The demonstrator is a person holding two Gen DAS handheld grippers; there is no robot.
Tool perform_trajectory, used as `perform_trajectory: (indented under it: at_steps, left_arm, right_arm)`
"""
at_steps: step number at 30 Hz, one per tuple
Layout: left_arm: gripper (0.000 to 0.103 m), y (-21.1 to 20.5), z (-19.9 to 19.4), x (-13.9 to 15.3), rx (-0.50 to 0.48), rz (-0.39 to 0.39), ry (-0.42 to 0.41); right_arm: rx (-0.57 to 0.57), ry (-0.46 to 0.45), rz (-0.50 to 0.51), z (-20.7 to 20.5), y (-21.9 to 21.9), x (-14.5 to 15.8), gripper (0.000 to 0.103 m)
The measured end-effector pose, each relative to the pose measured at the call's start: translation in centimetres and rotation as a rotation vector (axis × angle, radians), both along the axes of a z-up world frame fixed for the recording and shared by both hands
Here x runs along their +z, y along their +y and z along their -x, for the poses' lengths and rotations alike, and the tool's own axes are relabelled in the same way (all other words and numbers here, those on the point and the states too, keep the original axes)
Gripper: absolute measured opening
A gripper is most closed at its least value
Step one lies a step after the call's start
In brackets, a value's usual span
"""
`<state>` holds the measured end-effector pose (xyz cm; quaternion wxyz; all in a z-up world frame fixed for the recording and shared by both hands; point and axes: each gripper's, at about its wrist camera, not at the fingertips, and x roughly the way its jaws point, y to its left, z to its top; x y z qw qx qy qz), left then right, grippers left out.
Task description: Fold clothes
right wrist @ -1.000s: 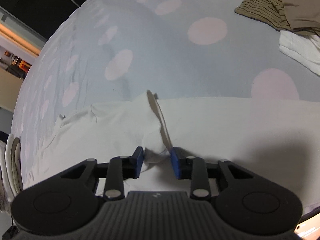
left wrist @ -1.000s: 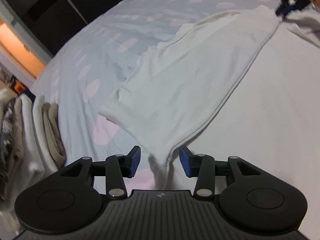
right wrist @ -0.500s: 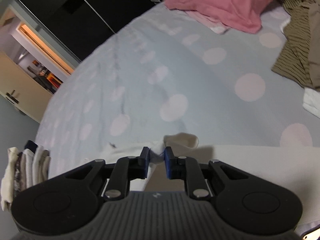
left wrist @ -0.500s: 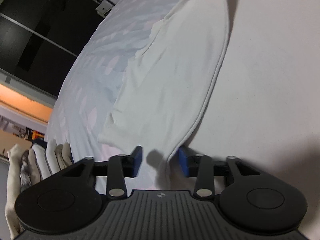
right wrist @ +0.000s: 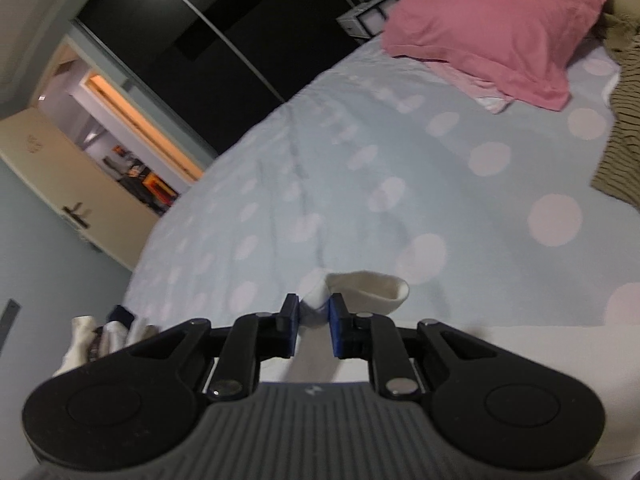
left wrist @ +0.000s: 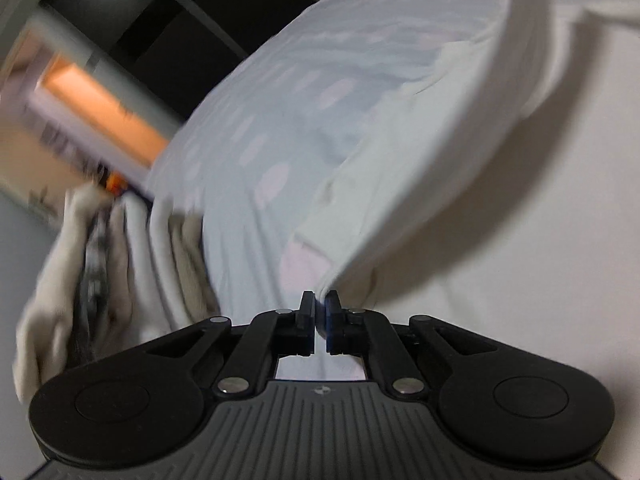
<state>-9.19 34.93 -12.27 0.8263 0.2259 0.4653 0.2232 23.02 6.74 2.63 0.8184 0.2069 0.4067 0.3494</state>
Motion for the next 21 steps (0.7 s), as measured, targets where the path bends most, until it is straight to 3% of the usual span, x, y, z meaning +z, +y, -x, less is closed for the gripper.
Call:
perform_trajectory:
  at_steps: [2,5,9,17,20,21]
  left_arm:
    - [0.003,0.5,0.6,-0.3,0.010,0.031,0.004]
    - [0.003,-0.1,1.3,-1.1,-0.028,0.017,0.039]
    - [0.003,-0.7,1.9,-2.1,-0.081,0.000,0.074]
    - [0.004,-0.8,2.4,-2.1,-0.120,0.064,0.098]
    - [0.016,-0.8,2.9,-0.9,-0.115,0.120,0.095]
    - [0.026,-0.4,3.1,-0.2,-0.114,0.157,0.095]
  right_arm:
    - [0.025,-0.004,0.007,0.6,0.3,0.3,0.018]
    - [0.052,0.028,0.066,1.2,0.0,-0.4,0.018]
    - [0.078,0.106,0.154,1.8,-1.2,-2.4,0.018]
    - [0.156,0.206,0.336,3.3,-3.2,-7.6,0.018]
    - [0.211,0.258,0.385,3.7,-3.5,-10.2,0.020]
    - [0.239,0.279,0.402,3.8,-3.6,-11.0,0.022]
